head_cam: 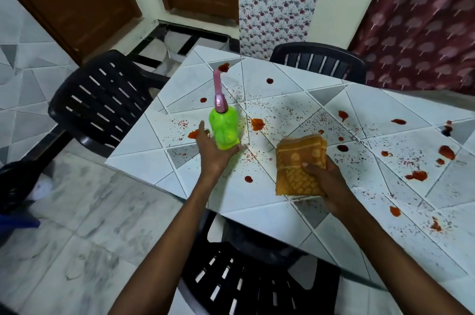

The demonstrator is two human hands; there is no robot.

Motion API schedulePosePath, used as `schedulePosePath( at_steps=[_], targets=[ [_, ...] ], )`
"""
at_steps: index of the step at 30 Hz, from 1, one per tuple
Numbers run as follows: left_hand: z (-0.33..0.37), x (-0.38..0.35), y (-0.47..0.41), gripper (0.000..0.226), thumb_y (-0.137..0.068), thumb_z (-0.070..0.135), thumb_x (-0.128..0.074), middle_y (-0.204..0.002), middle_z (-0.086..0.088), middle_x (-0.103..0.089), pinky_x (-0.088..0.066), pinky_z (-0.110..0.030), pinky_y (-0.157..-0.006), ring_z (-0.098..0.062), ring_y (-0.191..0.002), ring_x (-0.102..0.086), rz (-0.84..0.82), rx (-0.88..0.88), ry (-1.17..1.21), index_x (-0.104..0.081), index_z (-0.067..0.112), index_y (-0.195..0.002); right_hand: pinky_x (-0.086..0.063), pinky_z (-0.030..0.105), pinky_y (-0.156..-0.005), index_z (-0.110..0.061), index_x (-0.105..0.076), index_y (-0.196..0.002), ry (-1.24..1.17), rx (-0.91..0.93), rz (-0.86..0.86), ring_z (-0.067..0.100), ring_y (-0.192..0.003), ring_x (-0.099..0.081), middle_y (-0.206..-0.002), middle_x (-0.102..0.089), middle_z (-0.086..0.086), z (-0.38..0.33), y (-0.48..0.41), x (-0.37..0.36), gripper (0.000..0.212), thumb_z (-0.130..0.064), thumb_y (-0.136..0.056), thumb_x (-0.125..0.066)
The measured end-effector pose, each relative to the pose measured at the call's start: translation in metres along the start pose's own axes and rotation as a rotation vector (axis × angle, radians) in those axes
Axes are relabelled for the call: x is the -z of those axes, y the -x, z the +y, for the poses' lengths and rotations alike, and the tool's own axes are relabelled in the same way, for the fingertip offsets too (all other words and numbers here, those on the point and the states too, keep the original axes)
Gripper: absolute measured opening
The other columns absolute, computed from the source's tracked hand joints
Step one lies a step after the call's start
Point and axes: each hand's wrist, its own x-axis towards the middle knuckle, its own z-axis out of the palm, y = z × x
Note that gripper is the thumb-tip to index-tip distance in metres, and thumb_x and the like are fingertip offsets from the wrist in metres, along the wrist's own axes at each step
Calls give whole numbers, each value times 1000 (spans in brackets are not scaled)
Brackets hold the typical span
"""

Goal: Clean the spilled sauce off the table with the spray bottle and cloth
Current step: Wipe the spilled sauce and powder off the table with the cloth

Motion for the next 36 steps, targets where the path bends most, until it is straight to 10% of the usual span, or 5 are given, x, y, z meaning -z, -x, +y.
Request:
schedulePosePath(
  at_steps=[6, 17, 22, 28, 36],
  targets=[
    [4, -56, 112, 14, -86, 8, -65, -85, -4, -73, -53, -31, -73, -16, -79, -68, -131, 203, 181, -71, 15, -96, -56, 46, -92, -19, -60, -132, 10, 42, -24, 29, -110, -69, -121, -72, 6, 9, 40, 73, 47, -8, -88, -71],
    [54, -238, 270, 21, -90, 7, -60, -85, 2, -75, -54, -33, -79, -22, -84, -71, -383, 88, 135, -74, 22, -90, -62, 38, -75, -18, -61, -129, -52, 59, 24, 25, -98, -74, -115, -74, 7, 32, 111, 302, 49, -11, -83, -78],
    [73, -310, 314, 25, -89, 4, -59, -78, 3, -73, -51, -31, -71, -21, -78, -69, -439, 91, 65, -72, 23, -80, -57, 53, -90, -19, -59, -133, -60, 67, 109, 34, -108, -70, -120, -72, 9, 29, 129, 387, 67, -22, -71, -83],
    [88, -368, 314, 24, -87, 5, -62, -95, 6, -74, -55, -33, -89, -17, -95, -69, -520, 26, -100, -72, 27, -90, -59, 33, -67, -16, -59, -128, -84, 89, 217, 26, -99, -71, -113, -73, 6, 19, 119, 451, 40, -5, -91, -67],
    [111, -415, 255, 25, -79, 24, -74, -100, 5, -65, -47, -18, -76, -3, -89, -61, -547, -305, -346, -69, 16, -102, -57, 53, -90, -19, -58, -123, 163, 127, 474, 35, -103, -67, -116, -68, 12, -6, 56, 497, 38, -4, -90, -69]
  ],
)
